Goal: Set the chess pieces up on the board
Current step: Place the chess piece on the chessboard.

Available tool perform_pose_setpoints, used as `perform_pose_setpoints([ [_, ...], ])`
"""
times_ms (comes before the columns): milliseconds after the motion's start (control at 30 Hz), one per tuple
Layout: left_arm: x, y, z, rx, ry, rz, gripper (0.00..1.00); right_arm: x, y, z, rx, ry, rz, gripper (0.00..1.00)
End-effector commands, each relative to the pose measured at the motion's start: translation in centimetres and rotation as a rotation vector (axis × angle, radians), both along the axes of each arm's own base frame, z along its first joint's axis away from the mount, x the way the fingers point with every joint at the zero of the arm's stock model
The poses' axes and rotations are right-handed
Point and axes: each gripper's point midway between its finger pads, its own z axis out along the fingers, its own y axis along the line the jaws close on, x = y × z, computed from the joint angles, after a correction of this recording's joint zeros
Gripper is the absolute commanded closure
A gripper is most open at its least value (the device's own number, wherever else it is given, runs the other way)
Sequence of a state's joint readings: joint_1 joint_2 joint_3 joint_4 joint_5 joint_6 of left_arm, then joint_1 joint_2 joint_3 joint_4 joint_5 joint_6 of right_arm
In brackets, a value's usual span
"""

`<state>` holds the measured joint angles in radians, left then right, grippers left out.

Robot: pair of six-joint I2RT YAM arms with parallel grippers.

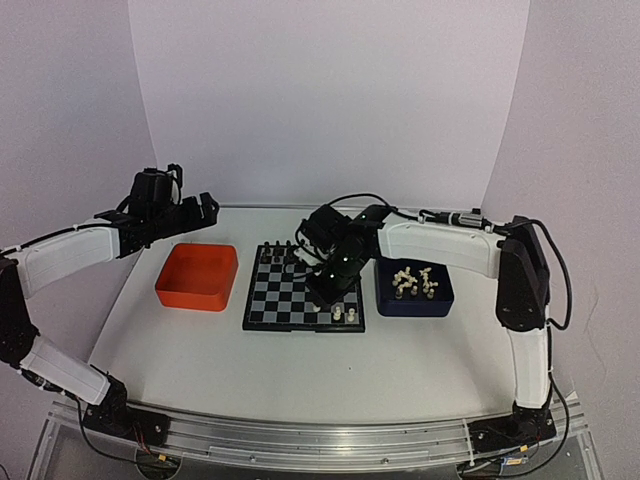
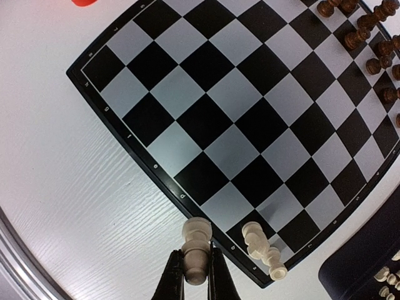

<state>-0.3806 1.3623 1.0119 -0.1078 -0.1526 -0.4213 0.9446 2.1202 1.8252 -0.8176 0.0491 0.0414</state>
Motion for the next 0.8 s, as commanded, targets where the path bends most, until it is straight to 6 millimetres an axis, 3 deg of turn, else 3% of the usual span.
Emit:
perform_pose_setpoints([
  [0,-0.3,0.8,1.4,-0.007,-0.039,0.035,0.0,0.7,0.4,-0.3,-0.039,-0.048,-0.01,1.0],
  [767,-0.6,0.7,1.5,-0.017,-0.042,0.025,0.0,0.9,-0.7,-2.8,-0.106,-0.042,-0.059,1.0],
])
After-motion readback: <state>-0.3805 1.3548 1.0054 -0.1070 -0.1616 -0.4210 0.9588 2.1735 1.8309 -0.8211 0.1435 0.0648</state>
